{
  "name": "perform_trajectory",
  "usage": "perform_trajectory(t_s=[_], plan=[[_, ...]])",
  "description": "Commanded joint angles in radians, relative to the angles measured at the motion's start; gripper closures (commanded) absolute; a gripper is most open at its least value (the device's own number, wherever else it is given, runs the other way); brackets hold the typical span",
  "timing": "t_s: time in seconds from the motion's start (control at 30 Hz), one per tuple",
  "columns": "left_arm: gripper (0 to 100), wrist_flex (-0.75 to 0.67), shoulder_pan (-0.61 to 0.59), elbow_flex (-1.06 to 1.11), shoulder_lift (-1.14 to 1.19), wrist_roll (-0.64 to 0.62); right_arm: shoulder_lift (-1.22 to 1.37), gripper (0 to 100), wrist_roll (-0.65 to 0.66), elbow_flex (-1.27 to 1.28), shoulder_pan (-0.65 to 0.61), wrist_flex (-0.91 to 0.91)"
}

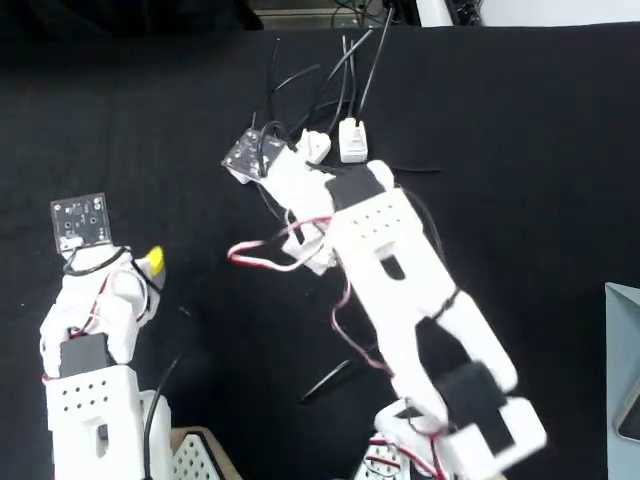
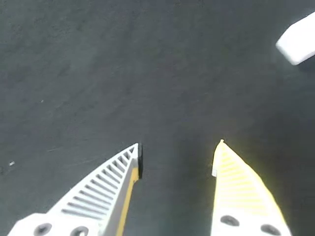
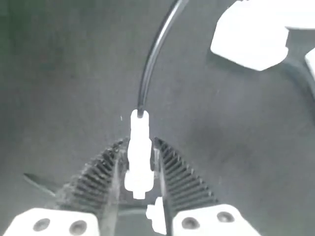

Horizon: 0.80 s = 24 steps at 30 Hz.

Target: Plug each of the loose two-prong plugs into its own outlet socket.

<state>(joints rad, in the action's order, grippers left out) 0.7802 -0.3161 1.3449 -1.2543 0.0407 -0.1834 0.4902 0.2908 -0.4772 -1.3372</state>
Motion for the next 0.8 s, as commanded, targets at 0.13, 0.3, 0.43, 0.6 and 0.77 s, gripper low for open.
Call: perform_trajectory(t_s=[0.13, 0.3, 0.43, 0.6, 0.77], plan=[[75, -0.025, 0.202, -0.168, -0.012, -0.089, -0.282, 98.6, -0.161, 0.159, -0.095, 0.199], [75, -0.025, 0.318, -0.228, -0.012, -0.089, -0.458, 98.6, -0.241, 0.291, -0.180, 0.302], [75, -0.023, 0.398, -0.265, -0.012, -0.089, -0.559, 98.6, -0.261, 0.375, -0.215, 0.368], [75, -0.015, 0.504, -0.274, -0.023, -0.083, -0.598, 98.6, -0.259, 0.424, -0.210, 0.387], [75, -0.014, 0.576, -0.242, -0.141, -0.025, -0.599, 98.6, -0.255, 0.456, -0.209, 0.387]])
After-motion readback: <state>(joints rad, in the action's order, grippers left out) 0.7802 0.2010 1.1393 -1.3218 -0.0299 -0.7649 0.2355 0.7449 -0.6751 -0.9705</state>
